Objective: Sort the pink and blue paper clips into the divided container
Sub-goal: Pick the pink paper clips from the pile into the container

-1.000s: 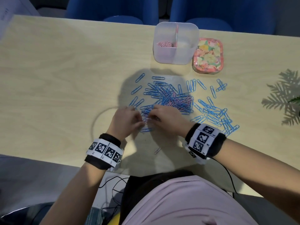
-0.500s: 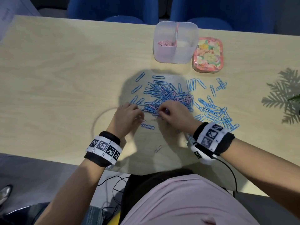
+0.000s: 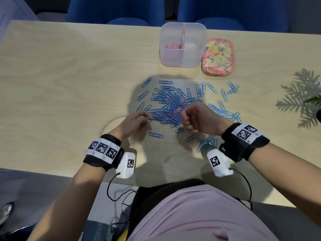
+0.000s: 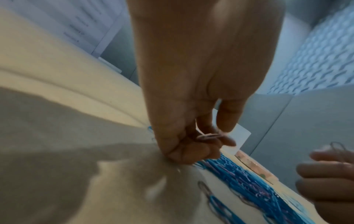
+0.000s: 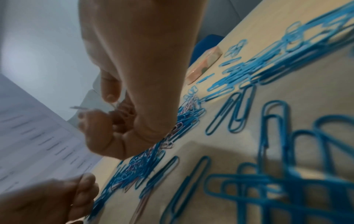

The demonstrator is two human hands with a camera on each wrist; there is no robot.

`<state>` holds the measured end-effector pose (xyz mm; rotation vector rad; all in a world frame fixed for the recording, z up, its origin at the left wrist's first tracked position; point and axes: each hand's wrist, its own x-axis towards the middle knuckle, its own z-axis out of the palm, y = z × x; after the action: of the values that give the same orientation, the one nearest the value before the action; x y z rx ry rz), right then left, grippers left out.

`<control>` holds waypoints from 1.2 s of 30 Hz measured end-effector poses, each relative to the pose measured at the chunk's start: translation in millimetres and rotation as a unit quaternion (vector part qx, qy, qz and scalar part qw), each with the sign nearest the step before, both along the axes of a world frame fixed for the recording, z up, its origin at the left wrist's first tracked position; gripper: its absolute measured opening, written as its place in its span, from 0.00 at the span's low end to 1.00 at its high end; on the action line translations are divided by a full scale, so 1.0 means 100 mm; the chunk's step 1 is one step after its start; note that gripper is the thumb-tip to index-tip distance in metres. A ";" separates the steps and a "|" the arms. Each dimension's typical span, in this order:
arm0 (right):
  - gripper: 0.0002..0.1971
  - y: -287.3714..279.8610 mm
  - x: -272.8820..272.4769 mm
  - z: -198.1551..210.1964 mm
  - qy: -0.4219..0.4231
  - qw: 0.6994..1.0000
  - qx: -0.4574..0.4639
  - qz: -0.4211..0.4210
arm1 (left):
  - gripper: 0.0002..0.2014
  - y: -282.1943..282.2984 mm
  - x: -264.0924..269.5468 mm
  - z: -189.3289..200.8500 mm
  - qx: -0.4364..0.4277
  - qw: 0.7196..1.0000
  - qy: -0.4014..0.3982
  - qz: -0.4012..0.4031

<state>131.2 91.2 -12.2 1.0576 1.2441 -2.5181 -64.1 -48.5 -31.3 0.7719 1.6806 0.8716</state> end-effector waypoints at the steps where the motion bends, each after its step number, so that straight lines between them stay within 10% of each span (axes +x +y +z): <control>1: 0.21 -0.02 -0.03 -0.02 -0.021 0.999 0.030 0.005 | 0.14 0.01 0.02 0.02 -0.016 0.998 -0.058 0.026; 4: 0.19 -0.12 -0.09 -0.07 -0.068 0.981 0.181 -0.004 | 0.13 0.00 0.02 0.03 -0.011 0.995 -0.092 0.033; 11: 0.09 -0.23 0.00 -0.18 -0.045 0.952 0.299 0.046 | 0.08 -0.07 -0.10 -0.12 0.041 0.911 0.311 -0.268; 17: 0.08 -0.30 0.03 -0.22 -0.094 0.694 0.633 0.331 | 0.06 -0.03 -0.03 -0.14 0.037 0.897 0.342 -0.279; 21: 0.06 -0.30 0.07 -0.27 -0.101 0.709 0.607 0.344 | 0.04 -0.02 -0.01 -0.15 0.044 0.899 0.349 -0.261; 25: 0.11 -0.29 0.13 -0.24 -0.051 0.903 0.379 0.193 | 0.06 -0.03 0.04 -0.15 0.095 0.884 0.383 -0.251; 28: 0.10 -0.32 0.12 -0.19 -0.023 0.960 0.245 0.135 | 0.05 0.01 0.07 -0.15 0.109 0.866 0.397 -0.285; 31: 0.10 -0.38 0.03 -0.19 -0.019 0.931 0.318 0.178 | 0.03 0.05 0.10 -0.13 0.118 0.847 0.414 -0.312; 36: 0.09 -0.62 -0.01 -0.21 0.014 0.740 0.550 0.388 | 0.01 0.09 0.07 -0.13 0.099 0.865 0.377 -0.317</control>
<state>130.0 29.0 -33.1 0.3581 2.5565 -1.0450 -56.7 -39.5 -44.3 1.8581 1.7920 0.2640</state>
